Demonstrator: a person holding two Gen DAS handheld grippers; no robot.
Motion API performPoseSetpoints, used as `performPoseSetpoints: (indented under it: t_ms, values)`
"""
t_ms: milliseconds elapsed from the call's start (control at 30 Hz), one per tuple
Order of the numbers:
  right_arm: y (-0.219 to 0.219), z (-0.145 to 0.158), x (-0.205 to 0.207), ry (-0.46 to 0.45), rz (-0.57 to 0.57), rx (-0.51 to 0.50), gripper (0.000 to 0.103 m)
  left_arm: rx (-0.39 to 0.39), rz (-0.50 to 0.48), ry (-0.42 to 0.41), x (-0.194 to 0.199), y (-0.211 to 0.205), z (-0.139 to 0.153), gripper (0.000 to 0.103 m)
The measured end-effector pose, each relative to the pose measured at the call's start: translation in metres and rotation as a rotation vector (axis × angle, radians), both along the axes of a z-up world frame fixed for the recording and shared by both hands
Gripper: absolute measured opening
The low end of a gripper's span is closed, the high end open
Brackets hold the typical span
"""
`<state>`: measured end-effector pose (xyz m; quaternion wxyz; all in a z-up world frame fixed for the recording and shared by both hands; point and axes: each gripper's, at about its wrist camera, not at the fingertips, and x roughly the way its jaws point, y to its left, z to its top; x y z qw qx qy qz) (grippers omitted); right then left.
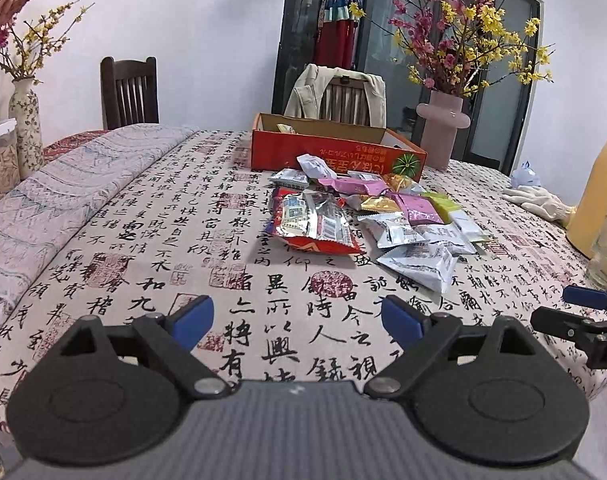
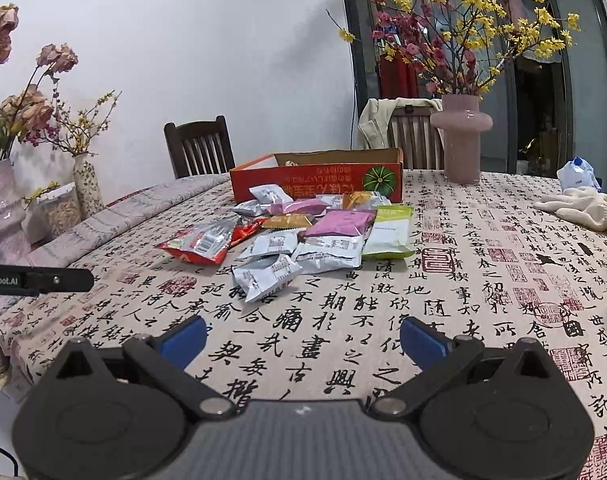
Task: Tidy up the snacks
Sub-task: 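Move both tools back over the snack pile, then grasp the red-edged snack bag with the left tool while the right tool grasps a white sachet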
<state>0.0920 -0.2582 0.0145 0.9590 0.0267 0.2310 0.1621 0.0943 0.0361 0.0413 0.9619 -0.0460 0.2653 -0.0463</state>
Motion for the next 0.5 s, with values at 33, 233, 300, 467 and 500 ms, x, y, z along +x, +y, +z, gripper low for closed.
performPoseSetpoints:
  t_ms: [33, 233, 300, 467, 500]
  values:
    - [0.000, 0.001, 0.001, -0.002, -0.003, -0.002, 0.103, -0.004, -0.005, 0.002, 0.003, 0.000, 0.001, 0.092]
    - [0.003, 0.010, 0.021, -0.001, 0.003, -0.004, 0.103, -0.019, -0.034, 0.023, 0.036, -0.005, 0.008, 0.096]
    - [0.005, 0.014, 0.031, 0.005, 0.008, -0.007, 0.103, -0.012, -0.046, 0.030, 0.054, -0.008, 0.010, 0.096]
    - [0.014, 0.020, 0.063, 0.028, 0.026, -0.021, 0.103, -0.009, -0.061, 0.079, 0.105, -0.013, 0.005, 0.097]
    - [0.016, 0.020, 0.071, 0.036, 0.028, -0.027, 0.102, -0.011, -0.066, 0.090, 0.115, -0.014, 0.003, 0.097]
